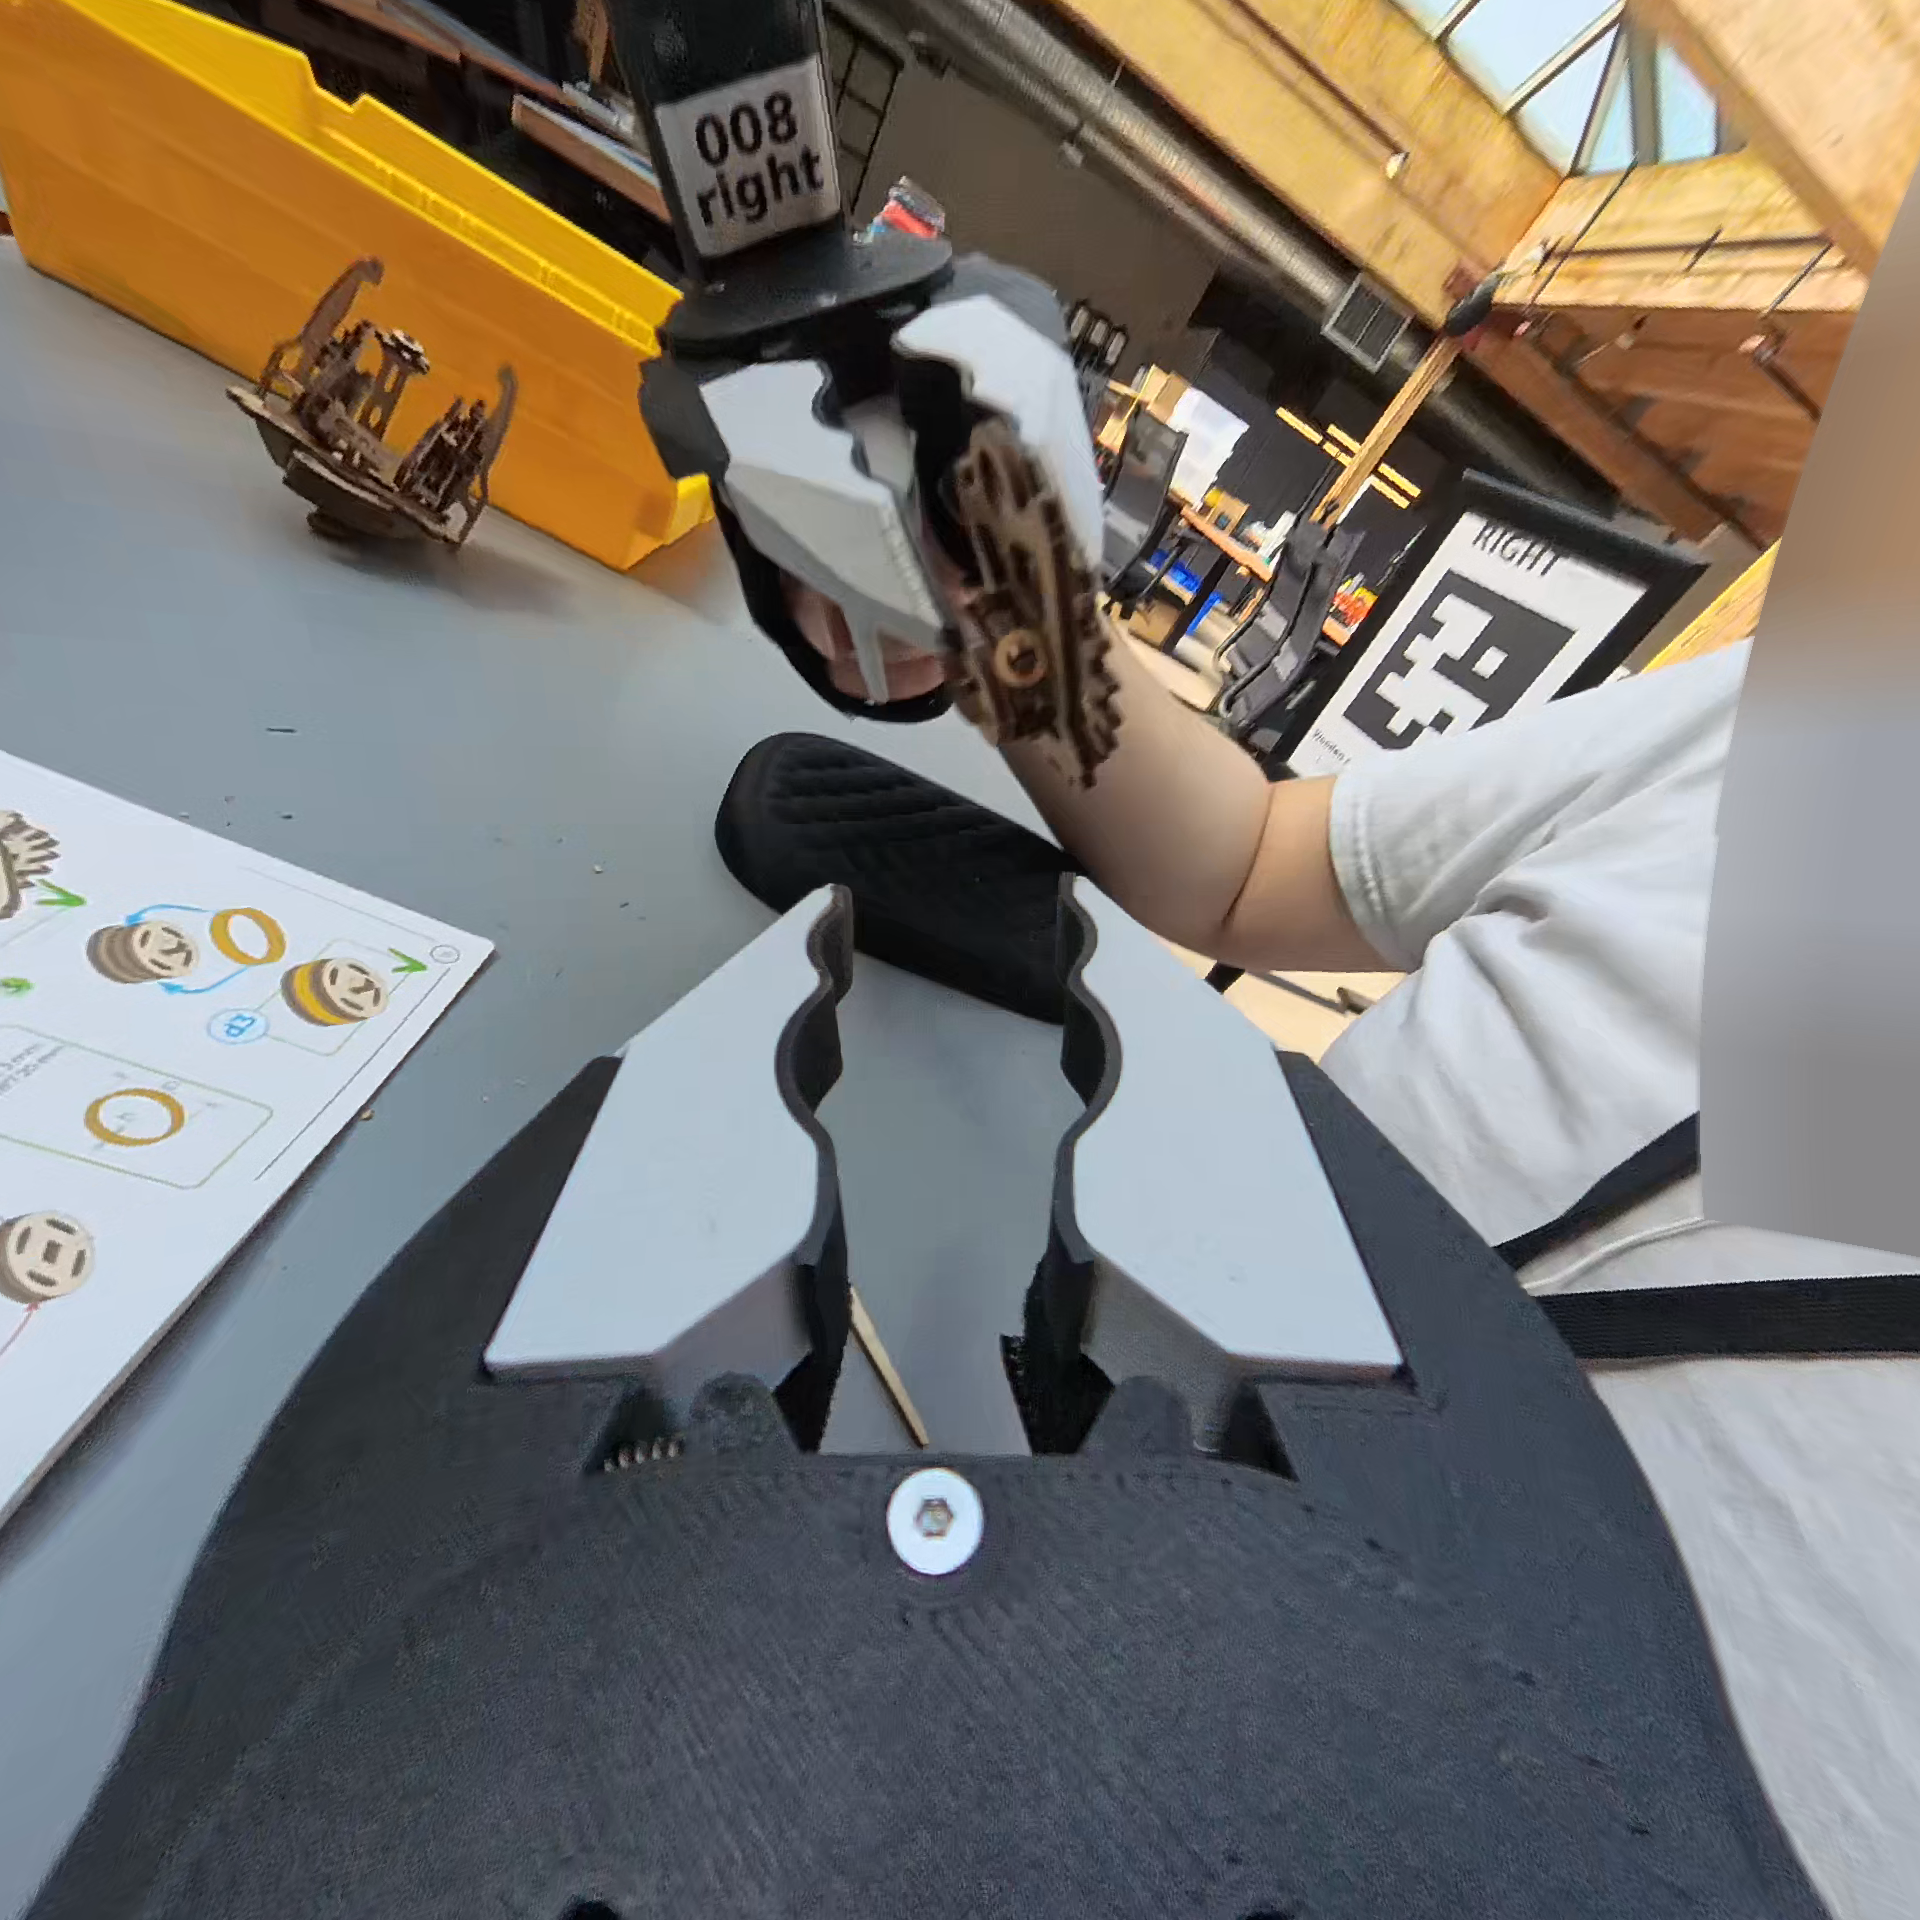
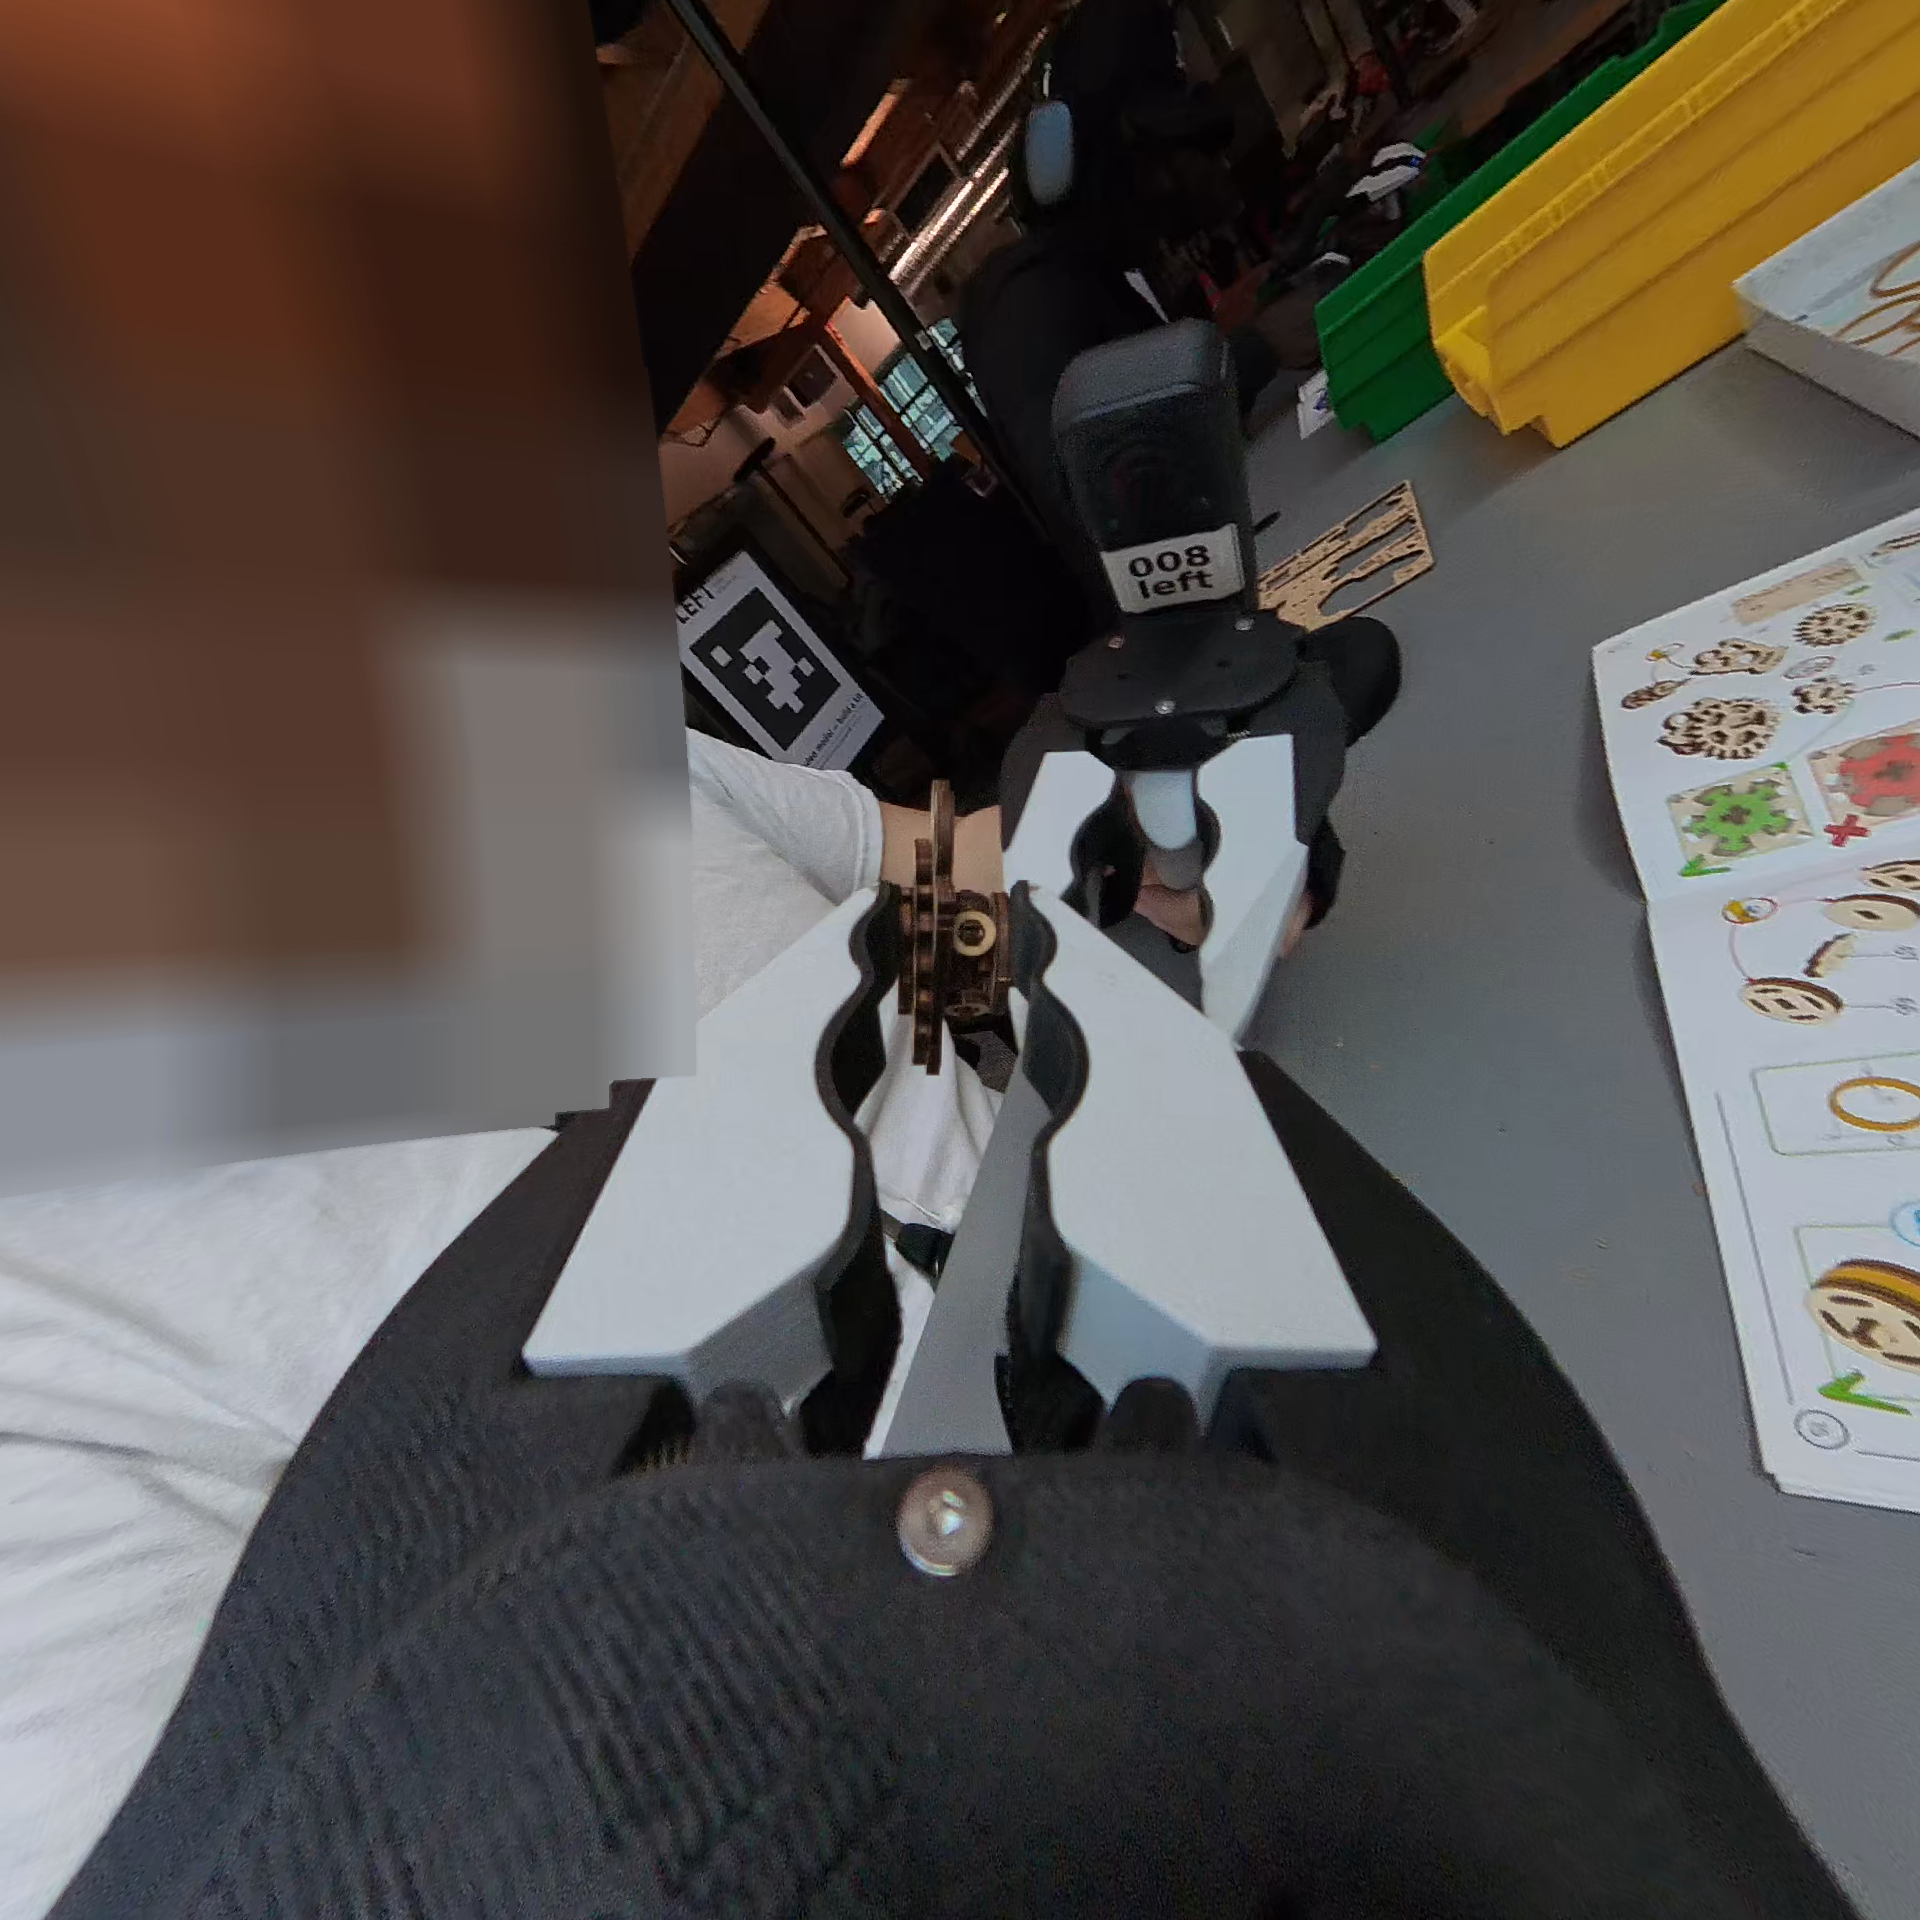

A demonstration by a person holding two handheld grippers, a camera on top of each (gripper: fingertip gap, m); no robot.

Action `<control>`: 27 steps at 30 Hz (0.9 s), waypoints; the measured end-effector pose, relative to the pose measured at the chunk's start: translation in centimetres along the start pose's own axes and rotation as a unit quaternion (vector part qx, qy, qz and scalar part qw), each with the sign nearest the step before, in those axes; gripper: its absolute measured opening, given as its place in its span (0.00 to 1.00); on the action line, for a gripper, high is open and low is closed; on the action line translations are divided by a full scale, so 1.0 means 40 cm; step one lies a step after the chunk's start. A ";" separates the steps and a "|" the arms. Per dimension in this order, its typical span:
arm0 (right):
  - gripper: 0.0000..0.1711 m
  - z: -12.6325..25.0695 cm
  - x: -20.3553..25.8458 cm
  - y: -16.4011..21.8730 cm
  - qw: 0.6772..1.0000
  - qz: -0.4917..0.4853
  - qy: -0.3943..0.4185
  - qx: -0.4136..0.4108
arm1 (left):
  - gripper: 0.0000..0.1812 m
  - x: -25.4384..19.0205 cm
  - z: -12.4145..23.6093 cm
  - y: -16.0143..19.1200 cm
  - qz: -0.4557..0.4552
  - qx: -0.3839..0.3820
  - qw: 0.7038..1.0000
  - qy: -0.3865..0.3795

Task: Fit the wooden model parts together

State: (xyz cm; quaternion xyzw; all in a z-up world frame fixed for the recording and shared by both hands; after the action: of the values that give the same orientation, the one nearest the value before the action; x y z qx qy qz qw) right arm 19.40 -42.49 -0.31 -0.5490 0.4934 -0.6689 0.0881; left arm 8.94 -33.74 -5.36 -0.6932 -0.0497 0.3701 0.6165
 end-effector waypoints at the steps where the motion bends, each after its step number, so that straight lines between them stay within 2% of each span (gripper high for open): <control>1: 0.12 -0.002 -0.017 0.005 1.000 0.009 0.026 0.007 | 0.23 -0.005 0.010 -0.015 0.018 -0.026 0.999 0.020; 5: 0.12 -0.022 -0.051 0.020 0.996 0.014 0.078 0.033 | 0.22 0.005 0.029 -0.031 0.076 -0.055 0.994 0.049; 8: 0.12 -0.038 -0.064 0.029 0.993 0.020 0.103 0.058 | 0.13 0.020 0.032 -0.025 0.097 -0.054 0.993 0.038; 13: 0.12 -0.044 -0.076 0.028 0.989 0.027 0.135 0.057 | 0.10 0.037 0.041 -0.020 0.095 -0.047 0.994 0.008; 16: 0.12 -0.048 -0.072 0.019 0.988 0.055 0.137 0.037 | 0.09 0.039 0.048 -0.027 0.106 -0.065 0.992 0.015; 17: 0.14 -0.046 -0.069 0.013 0.986 0.076 0.142 0.029 | 0.09 0.040 0.050 -0.028 0.111 -0.068 0.991 0.017; 18: 0.20 -0.040 -0.065 0.005 0.982 0.106 0.155 0.018 | 0.09 0.042 0.052 -0.028 0.115 -0.070 0.991 0.016; 19: 0.25 -0.030 -0.056 -0.005 0.975 0.145 0.171 0.005 | 0.09 0.045 0.055 -0.029 0.117 -0.074 0.990 0.012; 20: 0.25 -0.020 -0.039 -0.014 0.962 0.199 0.187 -0.010 | 0.09 0.048 0.058 -0.030 0.121 -0.078 0.990 0.009; 22: 0.15 -0.009 0.018 -0.011 0.914 0.350 0.204 -0.022 | 0.09 0.053 0.064 -0.031 0.137 -0.086 0.987 0.005; 24: 0.07 -0.021 0.059 0.015 0.849 0.473 0.234 0.009 | 0.09 0.056 0.069 -0.032 0.163 -0.094 0.982 0.013; 25: 0.08 -0.031 0.061 0.030 0.826 0.503 0.253 0.035 | 0.09 0.059 0.070 -0.031 0.172 -0.097 0.980 0.012; 27: 0.08 -0.053 0.050 0.056 0.811 0.518 0.262 0.074 | 0.09 0.064 0.069 -0.027 0.179 -0.092 0.980 0.004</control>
State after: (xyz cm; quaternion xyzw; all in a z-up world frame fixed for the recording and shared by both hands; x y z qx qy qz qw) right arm 15.94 -43.73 -0.50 -0.0078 0.6584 -0.6767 0.3294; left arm 9.61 -29.88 -5.47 -0.7460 0.0439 0.4655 0.4742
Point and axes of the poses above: each gripper's, where its closed fingertips meet, z back along the fingers, y out of its underside, x = y × z across the jaws, the point moved 7 cm from there along z, back along the fingers, and after that the axes turned 5 degrees about -x, right-handed, at the moved point
